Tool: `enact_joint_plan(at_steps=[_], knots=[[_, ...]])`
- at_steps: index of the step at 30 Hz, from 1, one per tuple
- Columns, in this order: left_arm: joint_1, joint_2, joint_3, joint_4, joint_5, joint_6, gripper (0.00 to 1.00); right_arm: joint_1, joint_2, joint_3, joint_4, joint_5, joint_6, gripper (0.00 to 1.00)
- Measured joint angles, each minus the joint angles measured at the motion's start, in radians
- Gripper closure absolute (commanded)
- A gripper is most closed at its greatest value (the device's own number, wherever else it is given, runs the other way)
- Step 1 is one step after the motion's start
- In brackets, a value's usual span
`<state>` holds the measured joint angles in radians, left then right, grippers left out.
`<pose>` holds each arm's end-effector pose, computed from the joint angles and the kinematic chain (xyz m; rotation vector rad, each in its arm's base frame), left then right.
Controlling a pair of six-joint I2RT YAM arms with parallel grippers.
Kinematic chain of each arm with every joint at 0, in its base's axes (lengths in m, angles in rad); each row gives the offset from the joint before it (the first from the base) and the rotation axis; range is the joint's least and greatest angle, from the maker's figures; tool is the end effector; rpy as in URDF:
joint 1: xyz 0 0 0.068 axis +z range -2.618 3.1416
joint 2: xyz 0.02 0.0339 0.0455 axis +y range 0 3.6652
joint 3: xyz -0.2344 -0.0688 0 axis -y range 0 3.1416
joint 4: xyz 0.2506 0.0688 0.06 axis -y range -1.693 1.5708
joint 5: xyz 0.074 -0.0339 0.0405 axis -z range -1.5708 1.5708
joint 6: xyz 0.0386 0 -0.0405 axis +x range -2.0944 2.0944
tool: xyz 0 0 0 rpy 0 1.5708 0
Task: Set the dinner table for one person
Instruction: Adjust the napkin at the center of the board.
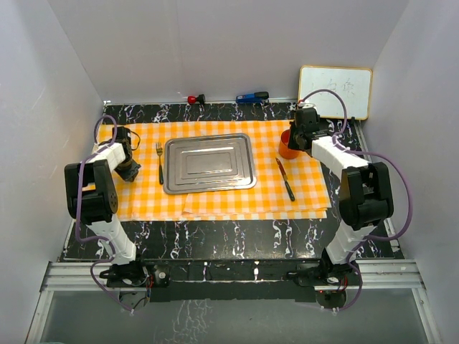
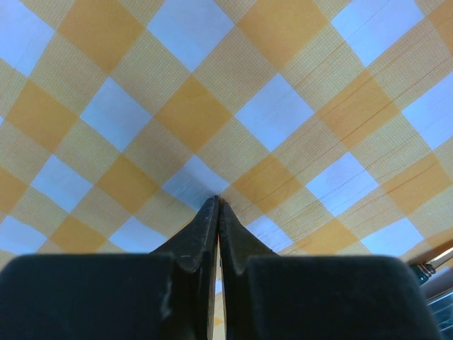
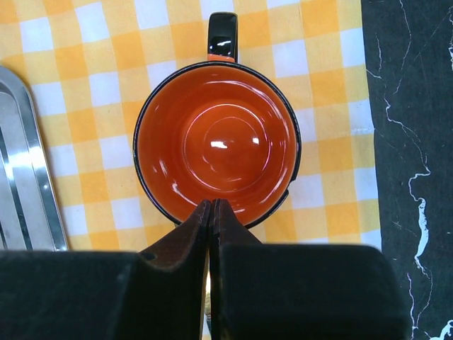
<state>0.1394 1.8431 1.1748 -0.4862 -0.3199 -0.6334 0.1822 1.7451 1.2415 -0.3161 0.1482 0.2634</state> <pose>0.3565 0.0623 0.1299 -1.0820 2.4199 0.2776 0.3803 0.0643 0.1940 0.1661 2.3733 0.0350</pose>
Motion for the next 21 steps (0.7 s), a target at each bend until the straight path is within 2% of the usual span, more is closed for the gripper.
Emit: enact_joint_plan(at_steps=[5, 13, 17, 21], knots=[[0.019, 0.0, 0.0, 0.018, 0.003, -0.018, 1.0, 0.0, -0.039, -0.002, -0.002, 0.012, -0.003, 1.0], [0.04, -0.001, -0.003, 0.04, 0.007, -0.03, 1.0, 0.0, -0.275, 0.016, 0.018, 0.038, -0.014, 1.0], [0.042, -0.002, -0.004, 0.042, 0.012, -0.03, 1.0, 0.0, -0.259, 0.09, -0.031, 0.083, -0.014, 1.0], [0.043, -0.005, -0.006, 0.043, 0.014, -0.031, 1.0, -0.001, -0.207, 0.031, -0.065, 0.092, 0.002, 1.0]])
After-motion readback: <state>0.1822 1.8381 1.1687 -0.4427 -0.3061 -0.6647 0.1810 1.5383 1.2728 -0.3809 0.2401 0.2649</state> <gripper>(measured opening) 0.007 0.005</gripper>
